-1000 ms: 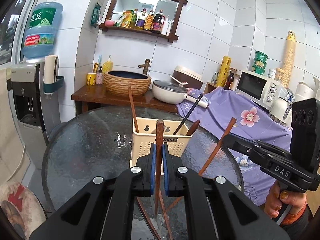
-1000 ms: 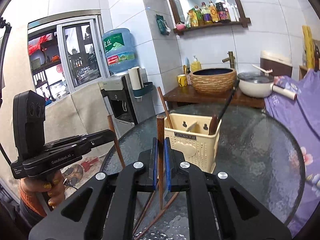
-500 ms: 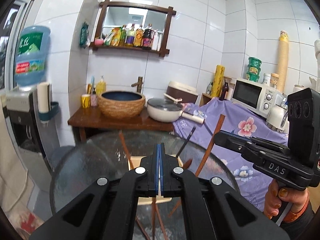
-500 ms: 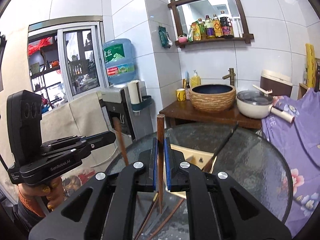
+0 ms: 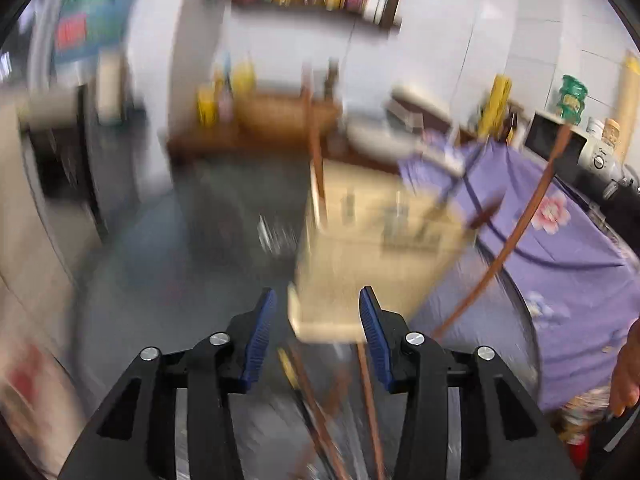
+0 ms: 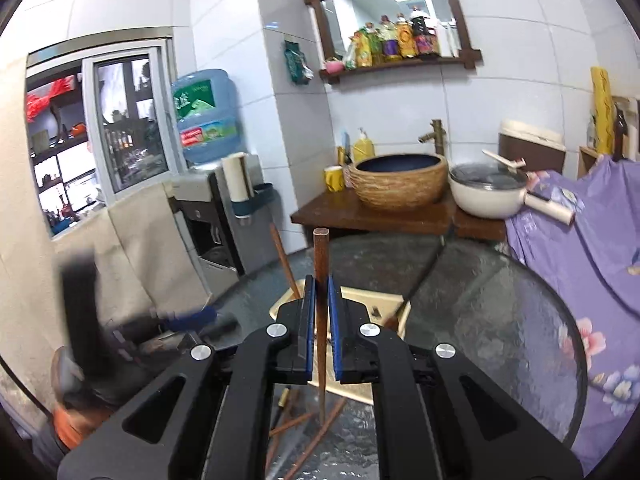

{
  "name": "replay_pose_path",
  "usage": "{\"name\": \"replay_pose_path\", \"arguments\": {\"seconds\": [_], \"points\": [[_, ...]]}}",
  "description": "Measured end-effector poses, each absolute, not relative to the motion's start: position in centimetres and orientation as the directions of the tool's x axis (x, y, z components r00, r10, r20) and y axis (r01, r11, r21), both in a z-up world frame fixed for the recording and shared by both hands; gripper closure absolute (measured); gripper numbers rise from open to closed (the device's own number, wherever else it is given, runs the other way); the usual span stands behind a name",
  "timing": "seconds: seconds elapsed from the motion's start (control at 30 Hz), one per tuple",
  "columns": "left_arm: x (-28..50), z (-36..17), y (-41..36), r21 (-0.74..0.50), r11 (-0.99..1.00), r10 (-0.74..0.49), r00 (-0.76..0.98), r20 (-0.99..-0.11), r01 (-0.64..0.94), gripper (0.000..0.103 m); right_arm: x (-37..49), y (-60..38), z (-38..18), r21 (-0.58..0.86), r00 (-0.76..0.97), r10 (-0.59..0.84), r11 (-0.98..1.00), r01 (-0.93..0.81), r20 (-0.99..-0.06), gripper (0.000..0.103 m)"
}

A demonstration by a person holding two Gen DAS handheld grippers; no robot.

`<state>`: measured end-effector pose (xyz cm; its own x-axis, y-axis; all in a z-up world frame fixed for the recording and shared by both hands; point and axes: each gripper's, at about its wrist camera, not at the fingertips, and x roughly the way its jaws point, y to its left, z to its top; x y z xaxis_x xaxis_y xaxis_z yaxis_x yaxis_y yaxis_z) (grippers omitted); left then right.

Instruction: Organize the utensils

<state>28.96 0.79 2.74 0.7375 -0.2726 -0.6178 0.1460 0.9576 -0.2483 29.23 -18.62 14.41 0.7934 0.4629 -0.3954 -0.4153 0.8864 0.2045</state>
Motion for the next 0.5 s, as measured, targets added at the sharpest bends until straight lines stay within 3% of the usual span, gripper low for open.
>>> {"name": "replay_pose_path", "arguments": {"seconds": [0.13,0.3,0.37,0.5], "points": [[28.7,0.5,0.8,-0.189,0.968,-0.252,0.687,-0.682,0.168,0.063,28.9,-18.9,12.8,0.209,0.793,0.455,0.891,-0.404,-0.405,0.096],[28.0,0.2,0.1,-0.019,0.975,-0.165,0.673,-0.721,0.219,0.067,28.4,-19.7,12.6,0.217,0.799,0.455,0.89,-0.4,-0.392,0.096],[28.7,-1.0,0.4,0.004,0.974,-0.146,0.646,-0.749,0.226,0.072,28.4,-19.7,12.5,0.225,0.796,0.461,0.887,-0.403,-0.391,0.096],[29.6,-3.0,3.1,0.002,0.982,-0.116,0.614,-0.78,0.188,0.072,27.7,-19.5,12.3,0.221,0.792,0.465,0.885,-0.41,-0.395,0.096]]}}
